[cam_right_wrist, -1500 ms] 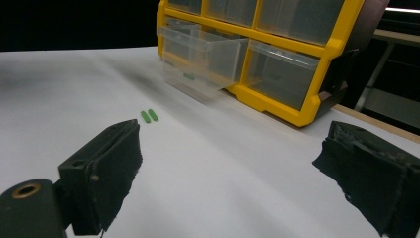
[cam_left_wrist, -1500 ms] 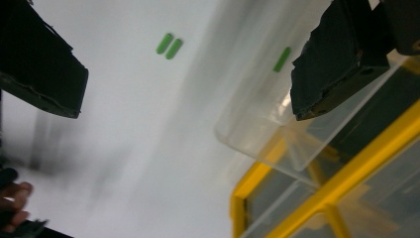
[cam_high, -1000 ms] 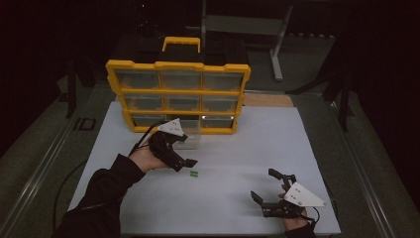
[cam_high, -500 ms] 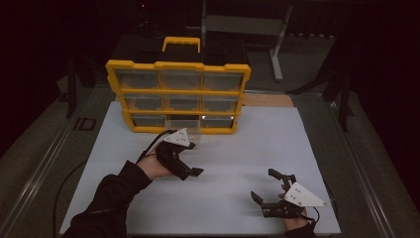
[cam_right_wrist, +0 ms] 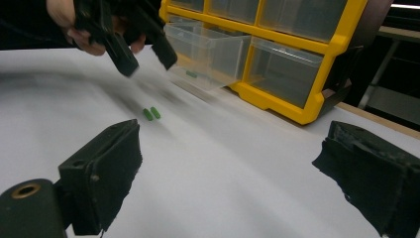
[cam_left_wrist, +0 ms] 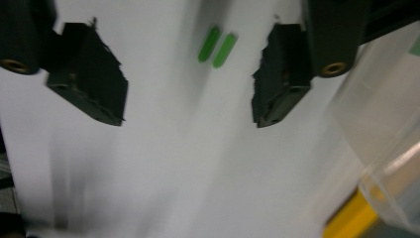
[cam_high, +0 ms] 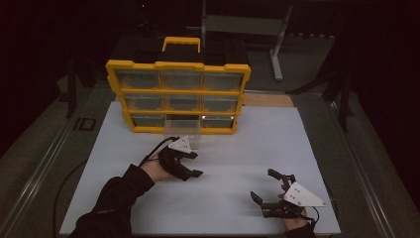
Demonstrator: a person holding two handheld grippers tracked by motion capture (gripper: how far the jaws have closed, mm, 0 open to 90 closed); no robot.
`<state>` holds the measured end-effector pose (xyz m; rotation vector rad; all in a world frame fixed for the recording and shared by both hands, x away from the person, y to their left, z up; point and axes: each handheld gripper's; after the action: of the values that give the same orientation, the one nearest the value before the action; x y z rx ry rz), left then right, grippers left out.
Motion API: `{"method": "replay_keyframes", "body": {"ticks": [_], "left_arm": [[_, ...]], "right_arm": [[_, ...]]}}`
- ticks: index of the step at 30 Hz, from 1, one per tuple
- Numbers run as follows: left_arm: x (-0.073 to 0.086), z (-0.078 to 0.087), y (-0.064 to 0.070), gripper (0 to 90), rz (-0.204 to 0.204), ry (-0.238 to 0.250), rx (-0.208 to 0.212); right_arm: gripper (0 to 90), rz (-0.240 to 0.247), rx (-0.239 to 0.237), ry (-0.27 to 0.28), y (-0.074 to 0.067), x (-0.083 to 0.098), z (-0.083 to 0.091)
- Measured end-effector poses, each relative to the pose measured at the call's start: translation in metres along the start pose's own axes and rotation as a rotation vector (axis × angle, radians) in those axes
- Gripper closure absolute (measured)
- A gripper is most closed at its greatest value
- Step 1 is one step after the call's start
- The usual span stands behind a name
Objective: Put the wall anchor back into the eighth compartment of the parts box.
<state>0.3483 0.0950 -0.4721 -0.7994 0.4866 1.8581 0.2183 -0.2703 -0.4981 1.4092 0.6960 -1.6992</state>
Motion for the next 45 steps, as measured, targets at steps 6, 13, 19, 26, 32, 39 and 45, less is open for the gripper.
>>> {"method": "replay_keyframes", "body": {"ticks": [6,13,19,26,32,39,45], "left_arm": [[0.009,-0.008,-0.004,45.5,0.006,-0.033,-0.007],[0.018,-0.017,-0.009,61.0,0.029,-0.066,-0.022],[0.022,-0.025,-0.009,67.9,0.021,-0.097,-0.041],[0.025,-0.033,-0.01,70.6,0.01,-0.115,-0.038],[0.024,-0.036,-0.011,77.7,0.003,-0.124,-0.047],[0.023,-0.035,-0.011,83.9,-0.024,-0.125,-0.044],[0.017,-0.024,-0.012,83.9,-0.04,-0.131,-0.03]], "right_arm": [[8.3,-0.001,-0.002,-0.002,0.0,0.0,0.0],[8.3,-0.003,-0.004,-0.003,0.0,0.0,0.0],[8.3,-0.002,-0.004,-0.002,0.0,0.001,0.0],[8.2,-0.003,-0.001,-0.003,0.0,0.001,0.0],[8.2,-0.005,-0.005,-0.006,0.0,0.001,0.0],[8.3,-0.007,-0.004,-0.005,0.0,0.001,0.0],[8.3,-0.002,-0.003,-0.004,0.0,0.0,0.0]]}}
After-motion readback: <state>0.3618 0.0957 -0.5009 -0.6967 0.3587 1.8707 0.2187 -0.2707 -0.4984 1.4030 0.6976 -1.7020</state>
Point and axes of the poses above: each handheld gripper's, and its own axes: z roughly backward along the jaws, x roughly out of its underside, y roughly to its right, and after that the axes turned 11 degrees about -x, right-handed
